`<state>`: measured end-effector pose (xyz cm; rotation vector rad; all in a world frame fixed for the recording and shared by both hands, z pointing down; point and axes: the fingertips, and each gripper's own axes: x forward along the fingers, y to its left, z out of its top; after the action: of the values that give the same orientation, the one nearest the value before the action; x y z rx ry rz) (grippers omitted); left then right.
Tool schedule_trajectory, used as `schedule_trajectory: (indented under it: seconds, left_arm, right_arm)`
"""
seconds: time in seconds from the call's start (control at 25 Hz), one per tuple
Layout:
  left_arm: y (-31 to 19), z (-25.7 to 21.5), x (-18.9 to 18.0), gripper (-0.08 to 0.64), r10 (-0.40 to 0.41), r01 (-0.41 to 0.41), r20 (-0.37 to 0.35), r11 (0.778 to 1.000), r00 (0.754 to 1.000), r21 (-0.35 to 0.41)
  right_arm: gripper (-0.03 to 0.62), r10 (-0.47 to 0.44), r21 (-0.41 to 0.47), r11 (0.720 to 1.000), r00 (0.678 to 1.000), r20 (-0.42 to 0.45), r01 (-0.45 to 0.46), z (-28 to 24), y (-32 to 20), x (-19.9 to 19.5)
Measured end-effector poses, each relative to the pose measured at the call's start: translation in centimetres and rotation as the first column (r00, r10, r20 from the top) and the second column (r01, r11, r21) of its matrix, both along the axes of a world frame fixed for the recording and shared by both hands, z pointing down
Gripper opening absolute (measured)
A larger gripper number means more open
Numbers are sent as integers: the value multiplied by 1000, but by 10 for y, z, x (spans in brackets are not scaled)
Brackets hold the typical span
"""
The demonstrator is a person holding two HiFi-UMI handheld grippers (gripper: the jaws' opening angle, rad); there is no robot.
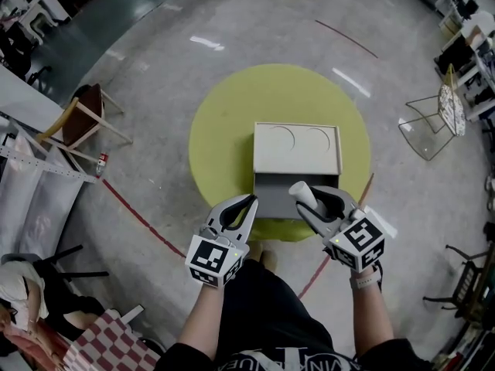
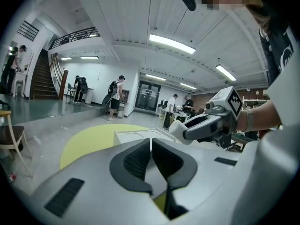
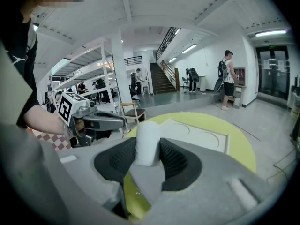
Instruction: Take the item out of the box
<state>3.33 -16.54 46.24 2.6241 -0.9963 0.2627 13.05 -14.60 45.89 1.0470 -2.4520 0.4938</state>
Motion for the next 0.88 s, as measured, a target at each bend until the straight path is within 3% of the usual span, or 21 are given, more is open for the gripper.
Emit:
schedule_trajectory:
  seconds: [0.24,0.44,0.88]
  left_arm:
    - [3,-16,7,20,17,-17,-7,1000,1000,22]
    - [1,-34,9,18,12,-11,-59,1000,998,21]
    - [-3,-69,5,17,9,-5,-40,996,999,90]
  right_arm:
    - [156,51,53,997,998,40,-53,-22,9,11]
    - [156,85,96,991,995,55,-90,-38,14,20]
    - [156,153,168,971,983,105,-169,-71,20,29]
